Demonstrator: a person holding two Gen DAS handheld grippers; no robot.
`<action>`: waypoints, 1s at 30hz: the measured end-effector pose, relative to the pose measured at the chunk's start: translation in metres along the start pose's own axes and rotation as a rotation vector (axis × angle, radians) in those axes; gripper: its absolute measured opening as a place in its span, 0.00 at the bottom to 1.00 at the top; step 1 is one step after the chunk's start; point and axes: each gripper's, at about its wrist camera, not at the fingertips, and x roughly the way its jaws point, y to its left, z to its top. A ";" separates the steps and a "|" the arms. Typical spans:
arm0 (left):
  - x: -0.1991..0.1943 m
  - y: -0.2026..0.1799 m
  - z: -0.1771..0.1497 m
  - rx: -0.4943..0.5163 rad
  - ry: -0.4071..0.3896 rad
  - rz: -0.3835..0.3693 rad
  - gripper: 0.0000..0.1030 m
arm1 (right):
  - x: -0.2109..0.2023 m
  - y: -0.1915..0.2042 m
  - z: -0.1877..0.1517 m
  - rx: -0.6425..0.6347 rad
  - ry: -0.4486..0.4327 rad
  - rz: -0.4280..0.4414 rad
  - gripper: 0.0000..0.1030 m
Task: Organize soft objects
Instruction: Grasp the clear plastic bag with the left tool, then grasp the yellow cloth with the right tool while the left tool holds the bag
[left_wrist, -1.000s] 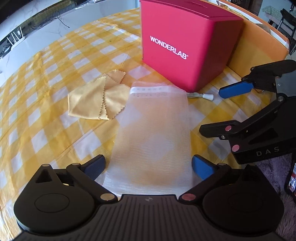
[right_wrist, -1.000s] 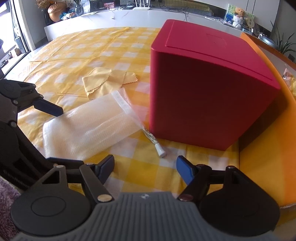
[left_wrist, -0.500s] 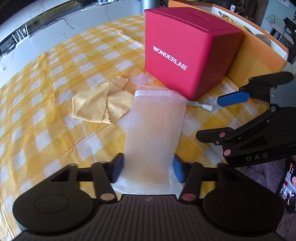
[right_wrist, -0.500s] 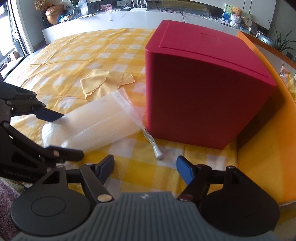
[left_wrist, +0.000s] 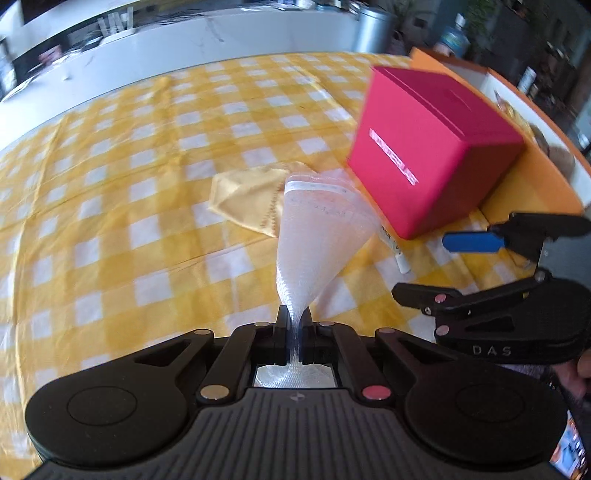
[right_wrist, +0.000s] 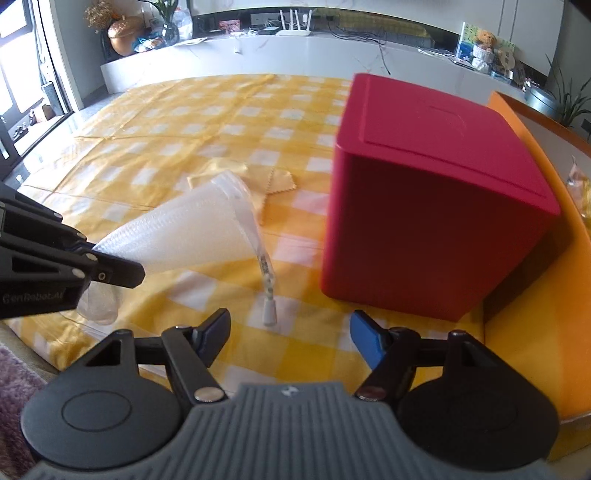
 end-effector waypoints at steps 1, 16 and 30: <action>-0.004 0.004 -0.001 -0.023 -0.010 0.008 0.03 | 0.000 0.003 0.002 -0.010 -0.003 0.006 0.69; -0.011 0.069 0.007 -0.347 -0.120 0.155 0.03 | 0.033 0.065 0.043 -0.208 -0.102 0.010 0.64; 0.023 0.072 0.008 -0.364 -0.090 0.131 0.04 | 0.090 0.050 0.083 -0.044 -0.092 -0.009 0.83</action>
